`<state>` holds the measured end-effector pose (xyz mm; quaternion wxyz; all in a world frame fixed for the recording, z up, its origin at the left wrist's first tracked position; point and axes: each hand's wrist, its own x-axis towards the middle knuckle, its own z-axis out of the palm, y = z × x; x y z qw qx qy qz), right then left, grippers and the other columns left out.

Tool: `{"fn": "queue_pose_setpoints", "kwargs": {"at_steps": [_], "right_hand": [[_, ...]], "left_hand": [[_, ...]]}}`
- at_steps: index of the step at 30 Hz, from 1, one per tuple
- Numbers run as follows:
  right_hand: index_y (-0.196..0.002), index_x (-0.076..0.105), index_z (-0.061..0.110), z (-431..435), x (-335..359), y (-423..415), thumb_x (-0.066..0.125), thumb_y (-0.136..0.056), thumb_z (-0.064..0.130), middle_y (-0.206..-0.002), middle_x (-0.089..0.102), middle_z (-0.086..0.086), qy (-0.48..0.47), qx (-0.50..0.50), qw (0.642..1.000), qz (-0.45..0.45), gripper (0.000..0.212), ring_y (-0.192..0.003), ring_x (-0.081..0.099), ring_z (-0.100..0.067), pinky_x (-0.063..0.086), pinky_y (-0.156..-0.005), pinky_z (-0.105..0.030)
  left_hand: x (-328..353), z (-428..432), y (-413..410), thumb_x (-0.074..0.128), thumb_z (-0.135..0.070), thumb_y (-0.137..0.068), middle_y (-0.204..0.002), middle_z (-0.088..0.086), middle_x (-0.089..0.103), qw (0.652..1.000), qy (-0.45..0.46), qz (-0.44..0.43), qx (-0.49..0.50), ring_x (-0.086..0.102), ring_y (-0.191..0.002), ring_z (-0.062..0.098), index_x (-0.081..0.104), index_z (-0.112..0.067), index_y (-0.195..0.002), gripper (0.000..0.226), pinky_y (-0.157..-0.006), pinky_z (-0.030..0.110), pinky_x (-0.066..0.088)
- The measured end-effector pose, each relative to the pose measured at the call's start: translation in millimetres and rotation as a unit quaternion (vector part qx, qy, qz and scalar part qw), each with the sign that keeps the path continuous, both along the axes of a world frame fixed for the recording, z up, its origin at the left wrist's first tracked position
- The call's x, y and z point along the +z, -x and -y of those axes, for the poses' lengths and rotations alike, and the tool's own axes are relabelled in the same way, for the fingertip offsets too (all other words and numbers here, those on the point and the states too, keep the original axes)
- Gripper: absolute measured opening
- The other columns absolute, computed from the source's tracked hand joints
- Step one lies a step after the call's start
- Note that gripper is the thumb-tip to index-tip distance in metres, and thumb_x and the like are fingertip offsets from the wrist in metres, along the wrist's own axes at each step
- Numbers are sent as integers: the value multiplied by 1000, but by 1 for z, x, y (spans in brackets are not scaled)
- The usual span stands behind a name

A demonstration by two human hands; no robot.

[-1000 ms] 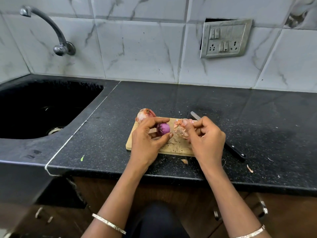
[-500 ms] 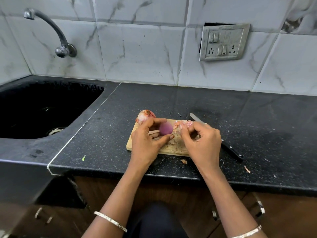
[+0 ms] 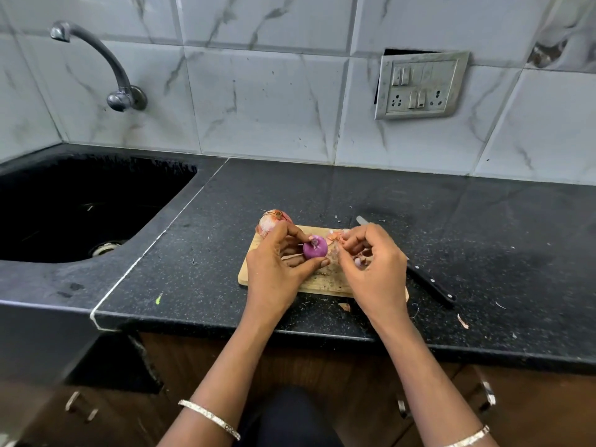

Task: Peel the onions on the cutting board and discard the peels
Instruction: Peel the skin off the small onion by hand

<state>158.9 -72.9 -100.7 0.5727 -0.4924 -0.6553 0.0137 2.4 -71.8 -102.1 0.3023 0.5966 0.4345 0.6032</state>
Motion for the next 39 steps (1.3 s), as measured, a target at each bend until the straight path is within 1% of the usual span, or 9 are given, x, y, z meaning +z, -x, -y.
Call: {"fn": "queue_pose_setpoints", "kwargs": {"at_steps": [2, 6, 11, 14, 17, 21, 30, 36, 39], "right_hand": [[-94, 66, 15, 0, 0, 0, 74, -85, 3, -91, 67, 10, 20, 40, 999, -4, 17, -80, 65, -11, 55, -67, -35], [-109, 72, 19, 2, 2, 0, 74, -91, 17, -100, 72, 12, 41, 113, 993, -9, 18, -97, 69, -10, 58, -78, -36], [-103, 79, 25, -2, 2, -2, 77, -89, 22, -100, 74, 18, 67, 127, 989, -44, 15, -104, 66, -4, 56, -84, -33], [-98, 81, 22, -6, -2, -3, 83, -83, 18, -94, 77, 14, 86, 137, 984, -69, 16, -98, 70, -5, 55, -91, -36], [-93, 80, 25, -8, -2, -5, 84, -81, 12, -88, 78, 11, 115, 149, 976, -108, 19, -92, 72, -7, 57, -89, -37], [-86, 81, 26, -9, -3, -8, 80, -84, 8, -81, 78, 5, 138, 164, 969, -125, 19, -81, 73, -16, 58, -78, -41], [-94, 82, 12, -9, -5, -10, 82, -82, 9, -85, 79, 5, 143, 150, 970, -131, 12, -86, 74, -10, 57, -80, -26], [-90, 82, 15, -8, -4, -10, 84, -80, 8, -83, 79, 4, 141, 159, 969, -125, 13, -84, 74, -16, 60, -81, -38], [-89, 82, 19, -8, -5, -11, 82, -82, 6, -82, 79, 6, 143, 157, 971, -113, 15, -83, 74, -14, 60, -79, -38]], "left_hand": [[-1, 0, 0, 92, -1, -66, -92, -2, 75, 1000, -4, -3, 3, 75, -87, 3, 63, -9, -96, 43, -73, 18, 60], [-1, -1, 1, 92, -3, -69, -96, -3, 75, 1000, -16, -24, 8, 75, -94, 7, 65, -15, -98, 42, -78, 28, 63], [2, 1, 0, 89, 5, -68, -96, -6, 74, 997, -45, -62, 12, 71, -93, 2, 67, -12, -98, 41, -79, 12, 54], [0, -1, 0, 85, 8, -71, -97, -7, 73, 996, -50, -71, 0, 71, -96, 3, 66, -13, -99, 40, -80, 15, 56], [-2, -1, -1, 83, 10, -73, -98, -7, 72, 996, -48, -71, -15, 71, -98, 6, 65, -15, -99, 40, -78, 20, 59], [-2, -2, -1, 85, 8, -74, -101, -6, 72, 996, -45, -77, -26, 70, -101, 7, 65, -16, -99, 40, -80, 22, 60], [-5, -5, 0, 83, 12, -73, -102, -4, 73, 998, -25, -55, -32, 71, -104, 8, 66, -14, -99, 40, -83, 28, 62], [-5, -5, 0, 83, 12, -73, -103, -2, 73, 998, -20, -50, -44, 71, -104, 7, 67, -13, -98, 39, -81, 25, 61], [-4, -4, 0, 83, 13, -73, -103, 0, 73, 998, -14, -49, -48, 71, -103, 6, 67, -11, -98, 39, -79, 22, 61]]}}
